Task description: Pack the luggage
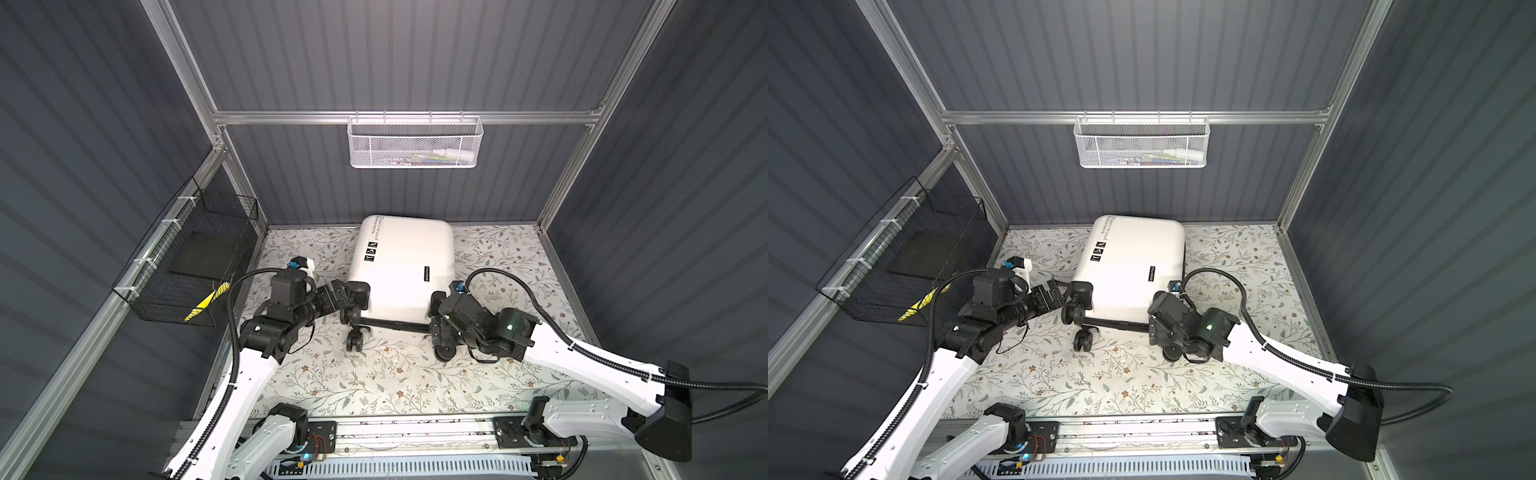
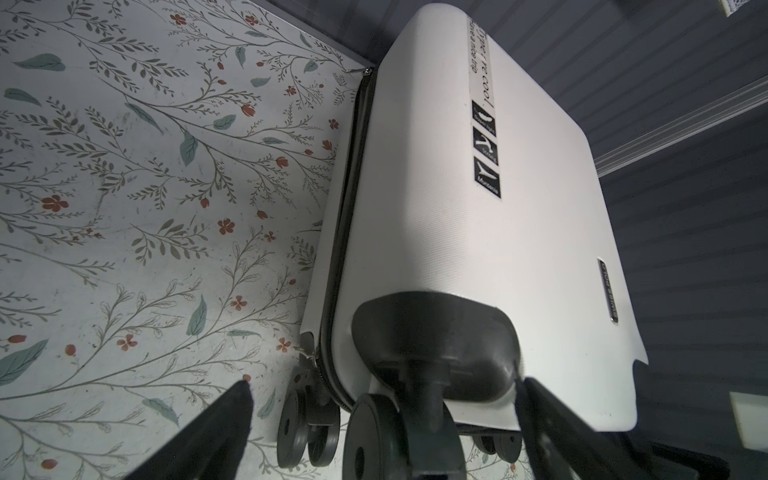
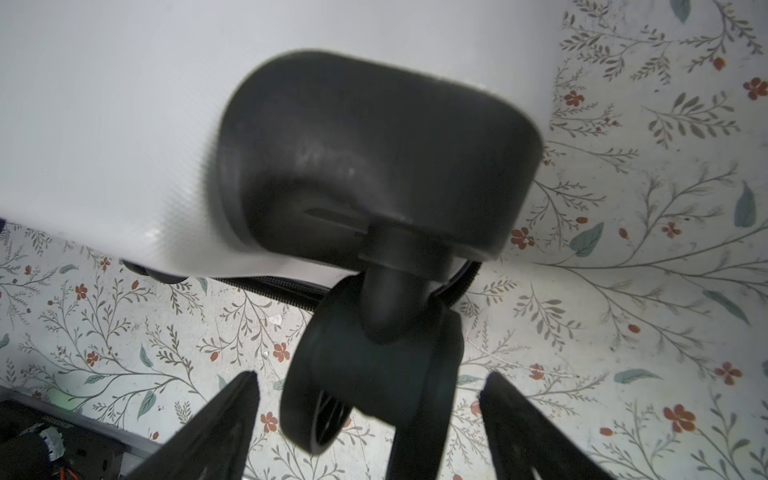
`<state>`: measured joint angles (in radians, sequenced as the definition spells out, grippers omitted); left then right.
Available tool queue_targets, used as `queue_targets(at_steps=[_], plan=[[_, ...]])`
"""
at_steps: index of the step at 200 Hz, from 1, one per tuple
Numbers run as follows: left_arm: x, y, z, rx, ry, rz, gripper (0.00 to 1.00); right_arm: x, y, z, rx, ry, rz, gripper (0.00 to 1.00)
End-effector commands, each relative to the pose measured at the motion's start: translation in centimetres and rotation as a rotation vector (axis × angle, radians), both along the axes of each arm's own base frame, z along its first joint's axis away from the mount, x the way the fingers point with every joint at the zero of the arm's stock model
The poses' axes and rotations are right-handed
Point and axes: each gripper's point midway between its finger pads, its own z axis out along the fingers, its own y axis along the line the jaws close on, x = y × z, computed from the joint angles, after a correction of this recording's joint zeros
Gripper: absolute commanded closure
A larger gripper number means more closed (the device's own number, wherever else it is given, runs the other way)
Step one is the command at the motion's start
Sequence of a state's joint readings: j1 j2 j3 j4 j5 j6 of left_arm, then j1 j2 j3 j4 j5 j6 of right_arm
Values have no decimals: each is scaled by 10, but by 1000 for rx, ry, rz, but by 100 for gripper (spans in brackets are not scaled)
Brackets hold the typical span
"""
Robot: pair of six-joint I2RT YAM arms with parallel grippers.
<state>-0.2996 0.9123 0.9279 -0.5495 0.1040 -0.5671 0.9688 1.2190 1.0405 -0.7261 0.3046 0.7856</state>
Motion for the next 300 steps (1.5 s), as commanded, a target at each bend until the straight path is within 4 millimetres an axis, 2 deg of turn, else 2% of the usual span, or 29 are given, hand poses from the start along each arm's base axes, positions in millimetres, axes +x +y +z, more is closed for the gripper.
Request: queue_targets(at_steps=[1,36,102,125,150,178,212,234,273,292,300], plan=[[-4,2,-3,-8,11,11,0,6,-3,2,-8,-34,-38,19],[-5,2,-3,-12,12,13,0,7,-4,-5,-16,-32,-48,26],[-5,0,-4,-35,12,12,0,9,-4,-12,-33,-30,-57,26],[-6,0,-3,-37,9,13,0,9,-4,-18,-44,-24,-55,29],[-7,1,-1,-40,4,14,0,10,-4,-22,-55,-22,-55,38],[-8,0,2,-48,1,13,0,10,-6,-22,-68,-32,-52,57],[-8,-2,6,-57,-7,2,0,16,-19,1,-89,-98,-70,83],[-7,-5,8,-65,-10,-10,0,20,-29,17,-90,-124,-81,94],[-5,-9,5,-68,2,-36,0,24,-48,39,-76,-155,-108,100],[-6,-10,0,-64,10,-44,0,24,-53,35,-71,-136,-117,100],[-6,-11,-2,-64,13,-47,0,22,-57,40,-48,-144,-124,100]])
